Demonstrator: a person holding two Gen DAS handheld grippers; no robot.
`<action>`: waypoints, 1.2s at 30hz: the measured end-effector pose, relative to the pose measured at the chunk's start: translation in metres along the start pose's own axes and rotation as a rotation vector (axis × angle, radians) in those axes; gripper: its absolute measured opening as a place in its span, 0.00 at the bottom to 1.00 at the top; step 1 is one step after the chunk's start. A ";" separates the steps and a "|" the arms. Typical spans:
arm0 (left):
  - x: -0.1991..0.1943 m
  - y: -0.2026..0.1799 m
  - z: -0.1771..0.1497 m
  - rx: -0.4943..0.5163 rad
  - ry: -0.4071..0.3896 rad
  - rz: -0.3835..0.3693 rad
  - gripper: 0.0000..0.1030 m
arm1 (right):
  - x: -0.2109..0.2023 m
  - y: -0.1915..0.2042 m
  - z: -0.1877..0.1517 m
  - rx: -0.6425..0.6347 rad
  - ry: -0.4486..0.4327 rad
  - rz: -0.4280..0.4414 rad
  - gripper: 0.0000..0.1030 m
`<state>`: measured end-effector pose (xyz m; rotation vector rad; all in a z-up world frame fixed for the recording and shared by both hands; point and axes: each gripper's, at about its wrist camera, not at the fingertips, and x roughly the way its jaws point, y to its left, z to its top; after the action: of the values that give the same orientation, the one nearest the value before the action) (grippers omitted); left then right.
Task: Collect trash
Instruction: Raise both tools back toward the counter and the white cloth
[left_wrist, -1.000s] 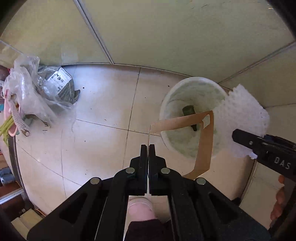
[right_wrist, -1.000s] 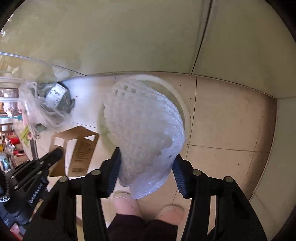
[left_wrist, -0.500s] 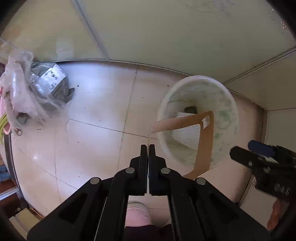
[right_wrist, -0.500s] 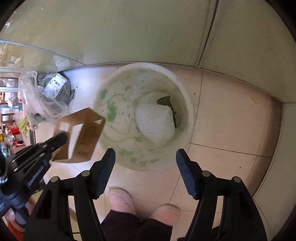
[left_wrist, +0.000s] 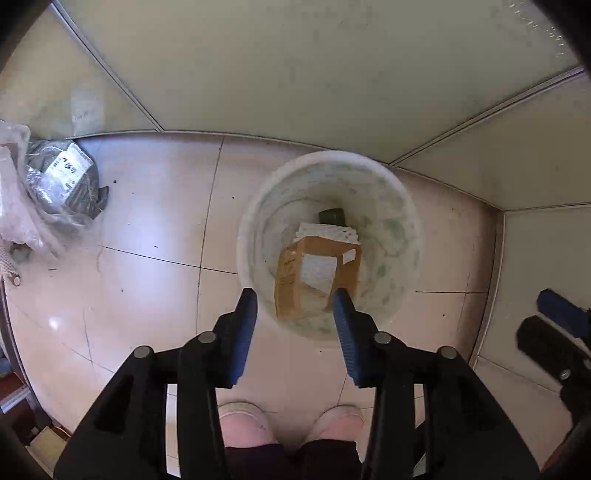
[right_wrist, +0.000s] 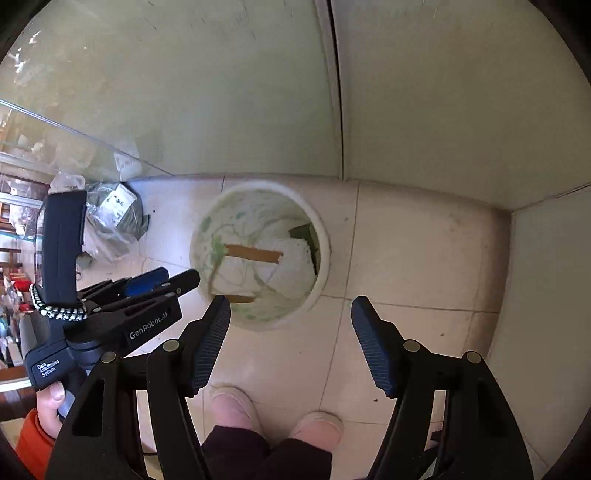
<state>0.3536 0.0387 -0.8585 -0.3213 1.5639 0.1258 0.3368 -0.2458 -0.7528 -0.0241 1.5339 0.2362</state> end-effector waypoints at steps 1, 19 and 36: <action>-0.007 0.000 -0.001 0.004 0.001 0.006 0.40 | -0.007 0.002 0.000 0.004 -0.009 0.002 0.63; -0.366 -0.013 -0.032 0.113 -0.280 0.070 0.40 | -0.287 0.094 0.012 -0.002 -0.211 0.060 0.63; -0.669 -0.009 -0.061 0.140 -0.651 -0.003 0.61 | -0.531 0.161 -0.013 0.001 -0.565 0.008 0.65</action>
<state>0.2909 0.0953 -0.1921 -0.1481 0.9207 0.1045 0.2866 -0.1637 -0.2066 0.0466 0.9722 0.2248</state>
